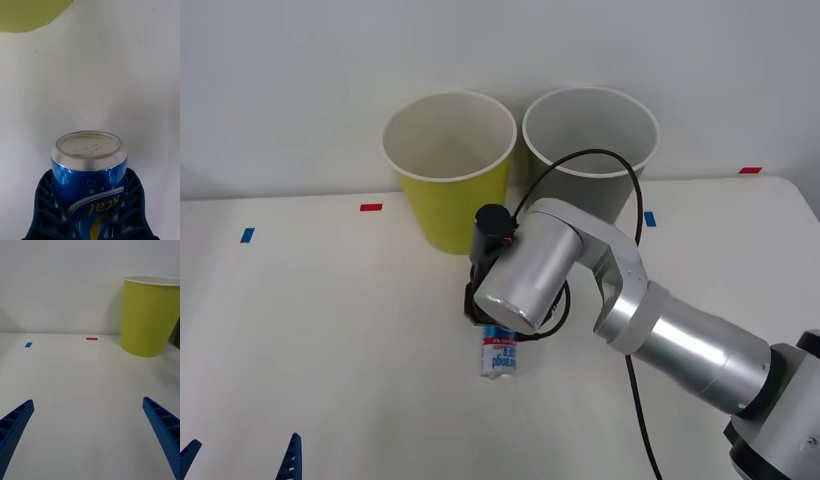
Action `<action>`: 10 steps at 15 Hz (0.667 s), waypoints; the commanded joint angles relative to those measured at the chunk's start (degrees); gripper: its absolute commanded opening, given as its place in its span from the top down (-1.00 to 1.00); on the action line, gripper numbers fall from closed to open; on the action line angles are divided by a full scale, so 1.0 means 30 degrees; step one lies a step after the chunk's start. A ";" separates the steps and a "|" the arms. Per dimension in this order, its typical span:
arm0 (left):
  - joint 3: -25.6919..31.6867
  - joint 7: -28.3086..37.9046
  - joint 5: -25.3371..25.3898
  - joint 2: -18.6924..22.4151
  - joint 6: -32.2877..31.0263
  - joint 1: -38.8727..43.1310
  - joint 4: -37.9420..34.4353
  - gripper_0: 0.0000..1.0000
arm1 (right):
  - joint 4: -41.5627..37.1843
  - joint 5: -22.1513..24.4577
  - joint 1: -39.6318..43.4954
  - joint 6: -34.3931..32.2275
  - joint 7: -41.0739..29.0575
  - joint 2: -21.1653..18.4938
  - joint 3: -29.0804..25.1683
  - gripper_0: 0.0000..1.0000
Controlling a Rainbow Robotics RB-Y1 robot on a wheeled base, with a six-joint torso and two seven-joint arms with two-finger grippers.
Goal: Put cans in the gray bin and PET bottles in the light green bin.
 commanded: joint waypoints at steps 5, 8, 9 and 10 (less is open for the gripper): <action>0.0000 0.0000 0.0000 0.0000 0.0000 0.0000 0.0000 -1.00 | -0.4709 0.1987 0.3217 0.0087 0.3891 -0.0371 -0.2735 1.00; 0.0000 0.0000 0.0000 0.0000 0.0000 0.0000 0.0000 -1.00 | -0.7375 0.3130 0.5590 0.0087 0.7524 0.0186 -0.4903 1.00; 0.0000 0.0000 0.0000 0.0000 0.0000 0.0000 0.0000 -1.00 | -0.8312 0.3335 0.6440 0.0058 0.8813 0.0362 -0.5548 1.00; 0.0000 0.0000 0.0000 0.0000 0.0000 0.0000 0.0000 -1.00 | -0.9250 0.3657 0.7173 0.0058 1.0102 0.0508 -0.6163 1.00</action>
